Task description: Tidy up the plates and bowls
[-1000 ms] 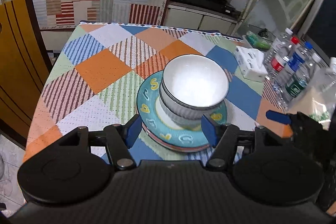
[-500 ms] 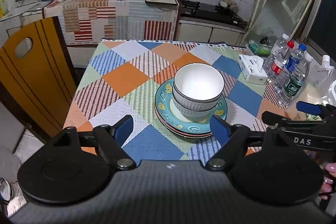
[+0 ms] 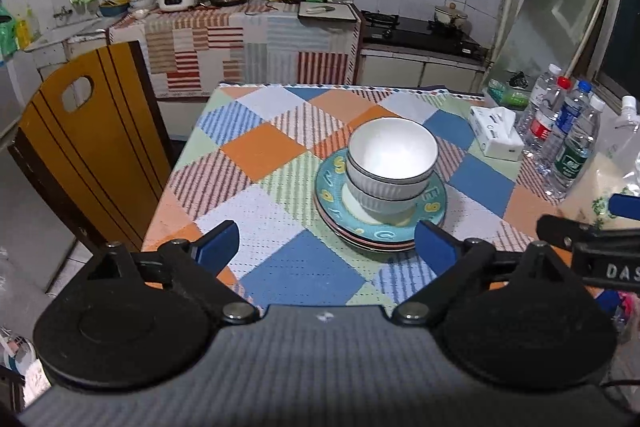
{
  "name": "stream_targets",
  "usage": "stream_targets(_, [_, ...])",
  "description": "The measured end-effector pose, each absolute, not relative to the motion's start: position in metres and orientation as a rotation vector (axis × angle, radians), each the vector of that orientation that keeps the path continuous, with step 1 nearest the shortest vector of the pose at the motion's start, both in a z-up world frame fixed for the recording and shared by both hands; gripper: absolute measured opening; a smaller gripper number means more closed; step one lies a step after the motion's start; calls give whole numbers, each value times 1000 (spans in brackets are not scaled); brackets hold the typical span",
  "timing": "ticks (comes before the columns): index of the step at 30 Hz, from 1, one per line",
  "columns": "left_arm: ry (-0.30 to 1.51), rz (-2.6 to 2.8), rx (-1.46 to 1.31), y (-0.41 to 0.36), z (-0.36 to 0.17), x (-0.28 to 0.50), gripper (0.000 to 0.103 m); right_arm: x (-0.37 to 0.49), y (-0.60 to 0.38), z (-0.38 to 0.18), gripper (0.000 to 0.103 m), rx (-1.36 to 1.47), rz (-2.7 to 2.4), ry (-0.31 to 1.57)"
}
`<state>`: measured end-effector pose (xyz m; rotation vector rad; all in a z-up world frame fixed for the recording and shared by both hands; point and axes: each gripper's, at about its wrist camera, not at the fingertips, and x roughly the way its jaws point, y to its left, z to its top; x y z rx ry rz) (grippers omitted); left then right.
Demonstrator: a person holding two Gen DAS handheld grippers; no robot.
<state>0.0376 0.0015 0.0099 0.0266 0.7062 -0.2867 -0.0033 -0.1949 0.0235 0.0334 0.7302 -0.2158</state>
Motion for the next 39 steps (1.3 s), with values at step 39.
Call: stream_targets(39, [746, -213, 49, -3, -6, 30, 99, -19, -192, 8, 102, 78, -254, 728])
